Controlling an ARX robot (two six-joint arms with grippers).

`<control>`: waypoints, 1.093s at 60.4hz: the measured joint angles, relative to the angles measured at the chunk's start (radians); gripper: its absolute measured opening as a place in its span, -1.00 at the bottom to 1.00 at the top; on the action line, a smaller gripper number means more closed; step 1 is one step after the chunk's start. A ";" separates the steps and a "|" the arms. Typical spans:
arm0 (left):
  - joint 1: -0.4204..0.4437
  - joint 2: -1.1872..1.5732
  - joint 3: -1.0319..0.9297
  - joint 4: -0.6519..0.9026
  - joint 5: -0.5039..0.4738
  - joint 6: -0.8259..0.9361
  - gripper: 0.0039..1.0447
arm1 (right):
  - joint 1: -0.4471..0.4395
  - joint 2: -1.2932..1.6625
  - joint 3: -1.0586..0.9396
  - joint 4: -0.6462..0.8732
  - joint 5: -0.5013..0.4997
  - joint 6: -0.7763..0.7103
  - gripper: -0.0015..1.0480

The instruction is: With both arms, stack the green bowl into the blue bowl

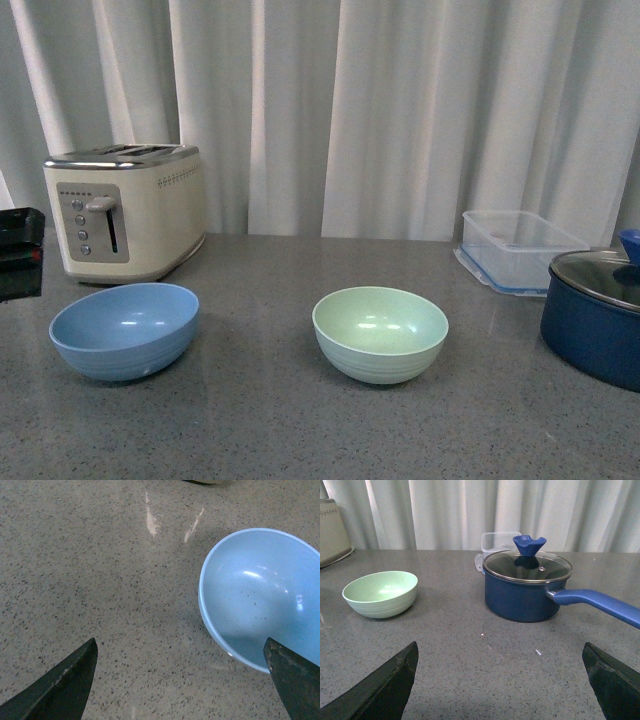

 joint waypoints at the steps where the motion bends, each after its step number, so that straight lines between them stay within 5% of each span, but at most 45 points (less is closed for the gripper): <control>1: -0.004 0.014 0.011 0.000 -0.003 0.000 0.87 | 0.000 0.000 0.000 0.000 0.000 0.000 0.81; 47: -0.045 0.364 0.256 -0.021 -0.061 -0.045 0.87 | 0.000 0.000 0.000 0.000 0.000 0.000 0.81; 66: -0.070 0.382 0.282 -0.051 -0.051 -0.109 -0.06 | 0.000 0.000 0.000 0.000 0.000 0.000 0.81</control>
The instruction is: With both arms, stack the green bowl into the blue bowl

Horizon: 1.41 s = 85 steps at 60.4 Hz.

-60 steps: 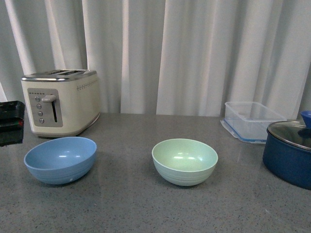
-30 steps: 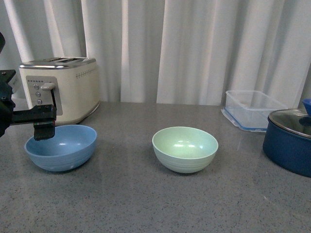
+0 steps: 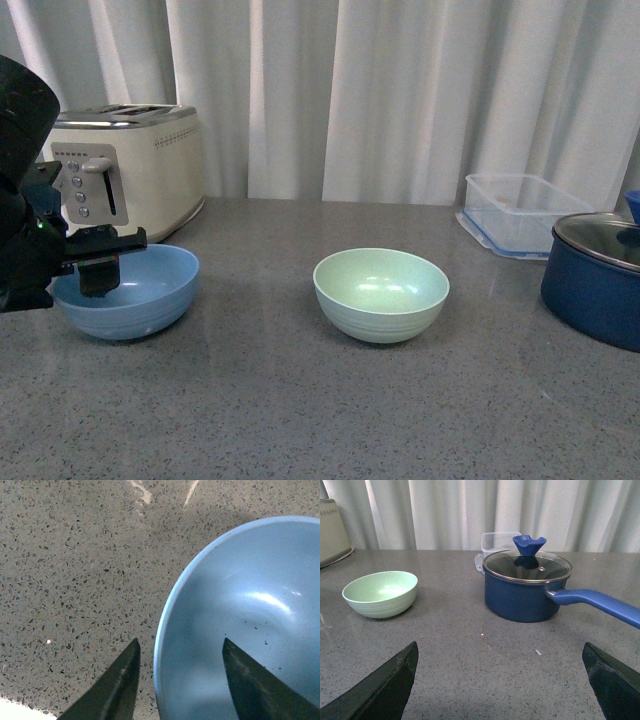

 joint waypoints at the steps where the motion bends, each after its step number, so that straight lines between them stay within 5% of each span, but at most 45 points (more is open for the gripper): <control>1: 0.000 0.000 0.001 -0.001 -0.002 -0.002 -0.10 | 0.000 0.000 0.000 0.000 0.000 0.000 0.81; 19: 0.000 -0.008 0.003 -0.027 -0.021 -0.040 -0.95 | 0.000 0.000 0.000 0.000 0.000 0.000 0.81; 85: -0.183 0.020 0.150 -0.080 -0.018 -0.147 -0.94 | 0.000 0.000 0.000 0.000 0.000 0.000 0.81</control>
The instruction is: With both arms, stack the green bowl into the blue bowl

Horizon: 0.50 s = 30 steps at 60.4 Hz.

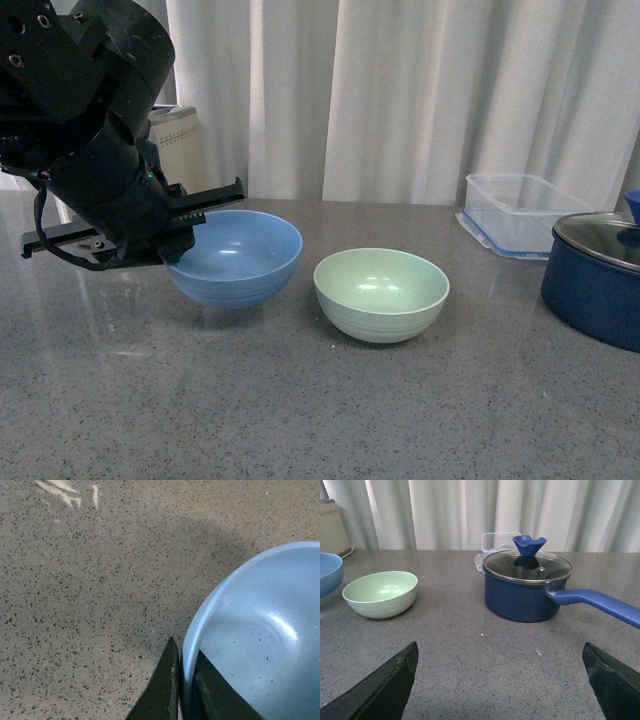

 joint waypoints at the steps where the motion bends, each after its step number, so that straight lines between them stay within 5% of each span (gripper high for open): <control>1: 0.000 0.003 0.001 0.000 0.000 0.000 -0.94 | 0.000 0.000 0.000 0.000 0.000 0.000 0.81; 30: -0.004 0.059 0.016 0.009 0.008 -0.011 -0.94 | 0.000 0.000 0.000 0.000 0.000 0.000 0.81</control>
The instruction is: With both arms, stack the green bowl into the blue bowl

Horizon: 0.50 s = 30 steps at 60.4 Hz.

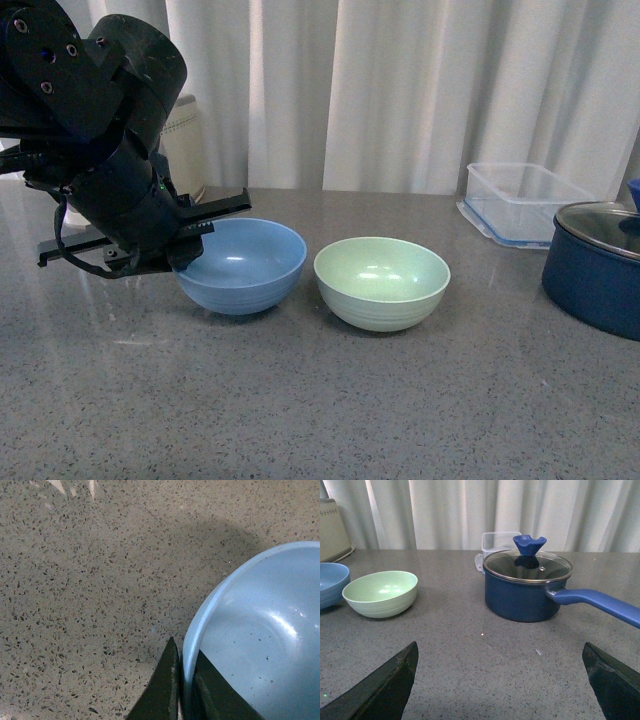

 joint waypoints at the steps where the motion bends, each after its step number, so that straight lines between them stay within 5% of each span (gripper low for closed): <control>1: 0.000 0.003 0.001 0.000 0.000 0.000 -0.94 | 0.000 0.000 0.000 0.000 0.000 0.000 0.81; 21: -0.005 0.024 0.012 0.001 0.028 -0.010 -0.93 | 0.000 0.000 0.000 0.000 0.000 0.000 0.81; 30: -0.005 0.022 0.010 0.015 0.061 -0.019 -0.39 | 0.000 0.000 0.000 0.000 0.000 0.000 0.81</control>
